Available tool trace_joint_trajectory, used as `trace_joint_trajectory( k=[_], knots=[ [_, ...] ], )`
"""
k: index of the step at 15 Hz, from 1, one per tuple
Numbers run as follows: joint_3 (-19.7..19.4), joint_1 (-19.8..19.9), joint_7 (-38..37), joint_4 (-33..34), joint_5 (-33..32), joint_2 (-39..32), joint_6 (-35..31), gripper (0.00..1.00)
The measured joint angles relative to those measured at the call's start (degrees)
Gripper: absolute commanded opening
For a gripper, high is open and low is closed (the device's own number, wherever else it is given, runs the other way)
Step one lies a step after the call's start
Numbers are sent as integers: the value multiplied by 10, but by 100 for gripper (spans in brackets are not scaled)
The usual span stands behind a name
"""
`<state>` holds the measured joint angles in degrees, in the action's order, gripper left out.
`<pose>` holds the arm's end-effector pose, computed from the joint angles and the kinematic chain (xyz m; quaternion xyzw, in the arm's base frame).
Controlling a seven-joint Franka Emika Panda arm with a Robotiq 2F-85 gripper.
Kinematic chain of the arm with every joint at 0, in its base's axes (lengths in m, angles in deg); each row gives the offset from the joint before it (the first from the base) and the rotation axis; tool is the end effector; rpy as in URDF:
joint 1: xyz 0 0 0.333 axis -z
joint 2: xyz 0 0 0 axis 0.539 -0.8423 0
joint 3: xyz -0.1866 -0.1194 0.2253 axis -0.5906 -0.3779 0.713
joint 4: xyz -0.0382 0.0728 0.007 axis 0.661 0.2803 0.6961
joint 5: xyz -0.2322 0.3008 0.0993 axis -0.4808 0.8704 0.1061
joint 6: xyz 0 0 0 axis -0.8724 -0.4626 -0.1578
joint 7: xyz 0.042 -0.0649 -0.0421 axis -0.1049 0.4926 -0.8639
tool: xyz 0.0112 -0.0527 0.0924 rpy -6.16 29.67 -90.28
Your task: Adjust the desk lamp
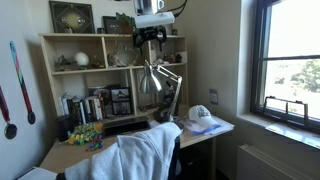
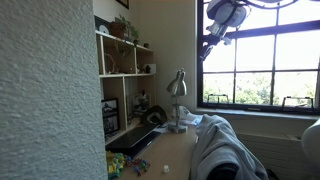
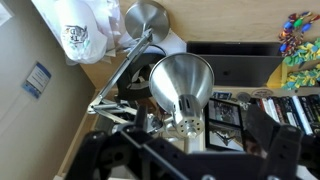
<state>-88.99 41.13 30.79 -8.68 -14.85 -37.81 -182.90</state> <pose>0.5417 -0.1220 0.6825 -0.9006 -0.3317 -0.2806 0.0122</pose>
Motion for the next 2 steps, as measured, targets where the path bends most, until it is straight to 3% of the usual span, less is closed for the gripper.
trace_joint_trajectory(
  k=[2],
  knots=[
    [-4, -1, -6, -13, 0, 13, 0, 100]
  ],
)
